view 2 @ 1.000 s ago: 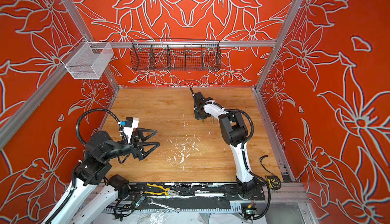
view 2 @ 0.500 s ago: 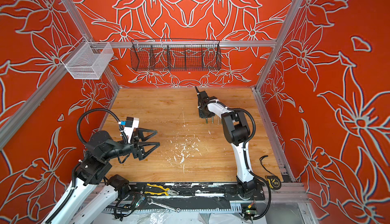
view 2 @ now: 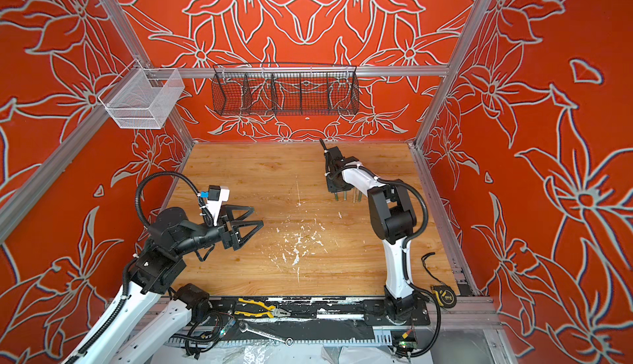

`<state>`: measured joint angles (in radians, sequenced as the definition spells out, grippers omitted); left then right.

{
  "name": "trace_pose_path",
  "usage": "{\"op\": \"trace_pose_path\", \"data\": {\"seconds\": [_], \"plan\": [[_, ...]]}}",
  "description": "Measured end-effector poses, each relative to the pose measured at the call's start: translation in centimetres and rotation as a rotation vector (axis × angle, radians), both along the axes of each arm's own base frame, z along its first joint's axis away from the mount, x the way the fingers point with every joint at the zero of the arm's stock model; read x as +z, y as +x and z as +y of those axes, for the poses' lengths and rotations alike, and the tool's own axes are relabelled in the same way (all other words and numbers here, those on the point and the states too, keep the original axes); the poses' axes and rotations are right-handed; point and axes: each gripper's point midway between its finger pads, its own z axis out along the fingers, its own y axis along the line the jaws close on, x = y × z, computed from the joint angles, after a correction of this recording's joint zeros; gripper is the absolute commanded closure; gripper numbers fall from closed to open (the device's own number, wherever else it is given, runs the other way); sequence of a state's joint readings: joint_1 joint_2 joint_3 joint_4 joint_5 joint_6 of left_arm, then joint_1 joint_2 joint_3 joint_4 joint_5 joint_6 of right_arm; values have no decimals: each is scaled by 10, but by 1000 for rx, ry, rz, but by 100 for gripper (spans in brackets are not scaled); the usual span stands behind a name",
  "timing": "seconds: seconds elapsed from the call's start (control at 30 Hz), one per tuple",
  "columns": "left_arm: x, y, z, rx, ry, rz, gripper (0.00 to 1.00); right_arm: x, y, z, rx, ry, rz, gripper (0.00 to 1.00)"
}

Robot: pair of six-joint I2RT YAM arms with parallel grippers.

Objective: Insert pens into pen caps
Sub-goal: Place a pen at the top-center of the table, then reset both arms

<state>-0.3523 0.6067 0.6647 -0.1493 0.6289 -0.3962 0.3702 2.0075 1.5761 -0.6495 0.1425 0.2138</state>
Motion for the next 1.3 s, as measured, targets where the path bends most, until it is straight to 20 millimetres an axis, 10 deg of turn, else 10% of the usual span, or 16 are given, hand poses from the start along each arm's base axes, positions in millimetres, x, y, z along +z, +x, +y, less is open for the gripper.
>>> {"op": "trace_pose_path", "data": {"seconds": [0.27, 0.73, 1.03, 1.3], "plan": [[-36, 42, 14, 176, 104, 82, 3, 83, -29, -19, 47, 2, -198, 6], [-102, 118, 89, 585, 651, 183, 3, 33, -100, -79, 9, -133, -241, 3], [-195, 138, 155, 747, 921, 291, 3, 26, -110, -113, -16, -230, -506, 3], [-237, 145, 168, 802, 899, 227, 3, 19, -100, -152, -157, -200, -676, 3]]}}
